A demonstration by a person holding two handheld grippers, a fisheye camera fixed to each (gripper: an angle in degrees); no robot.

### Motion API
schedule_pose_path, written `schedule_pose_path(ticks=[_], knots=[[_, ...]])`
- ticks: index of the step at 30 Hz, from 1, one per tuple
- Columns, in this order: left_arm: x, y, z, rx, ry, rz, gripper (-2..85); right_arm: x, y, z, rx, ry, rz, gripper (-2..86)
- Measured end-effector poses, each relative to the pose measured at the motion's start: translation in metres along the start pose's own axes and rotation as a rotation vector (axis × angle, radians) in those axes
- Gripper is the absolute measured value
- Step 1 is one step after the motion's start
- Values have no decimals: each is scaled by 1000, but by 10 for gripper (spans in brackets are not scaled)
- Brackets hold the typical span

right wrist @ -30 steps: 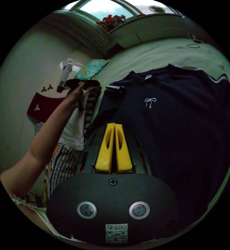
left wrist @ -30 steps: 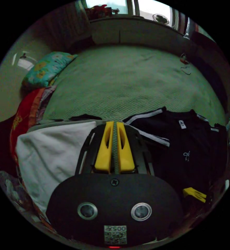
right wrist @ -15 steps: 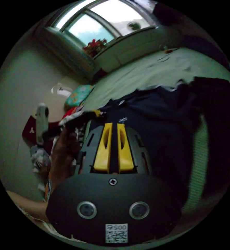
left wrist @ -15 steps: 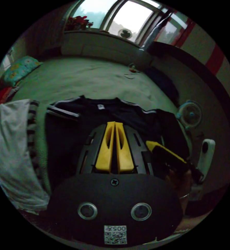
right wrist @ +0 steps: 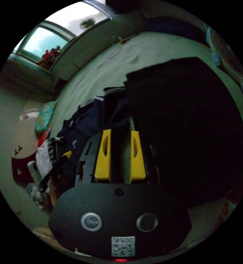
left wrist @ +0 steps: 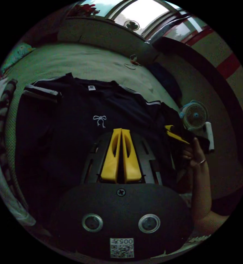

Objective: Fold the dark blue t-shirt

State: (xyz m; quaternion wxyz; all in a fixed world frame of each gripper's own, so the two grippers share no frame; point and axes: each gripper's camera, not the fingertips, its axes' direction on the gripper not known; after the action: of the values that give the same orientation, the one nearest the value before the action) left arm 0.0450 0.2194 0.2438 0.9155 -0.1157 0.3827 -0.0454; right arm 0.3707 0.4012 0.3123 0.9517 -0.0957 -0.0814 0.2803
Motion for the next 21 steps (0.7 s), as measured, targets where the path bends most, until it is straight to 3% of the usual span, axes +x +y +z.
schedule_pose_path(ticks=[4,8,10,14,18,21], knots=[[7,7,16,-33,-27,0,-7,-12,-14,1,65,22,46,35],[15,14,30,-56,-43,4,-7,-58,-27,-15,125,83,-67,-9],[20,17,36,-67,-63,12,-6,-94,-28,-25,163,202,-175,-14],[31,23,51,-86,-63,22,-6,-205,-8,-16,246,524,-601,-16],[38,28,63,-107,-62,24,-6,-274,32,46,164,657,-1002,-13],[42,32,71,-114,-50,17,-6,-273,29,89,35,677,-1037,10]])
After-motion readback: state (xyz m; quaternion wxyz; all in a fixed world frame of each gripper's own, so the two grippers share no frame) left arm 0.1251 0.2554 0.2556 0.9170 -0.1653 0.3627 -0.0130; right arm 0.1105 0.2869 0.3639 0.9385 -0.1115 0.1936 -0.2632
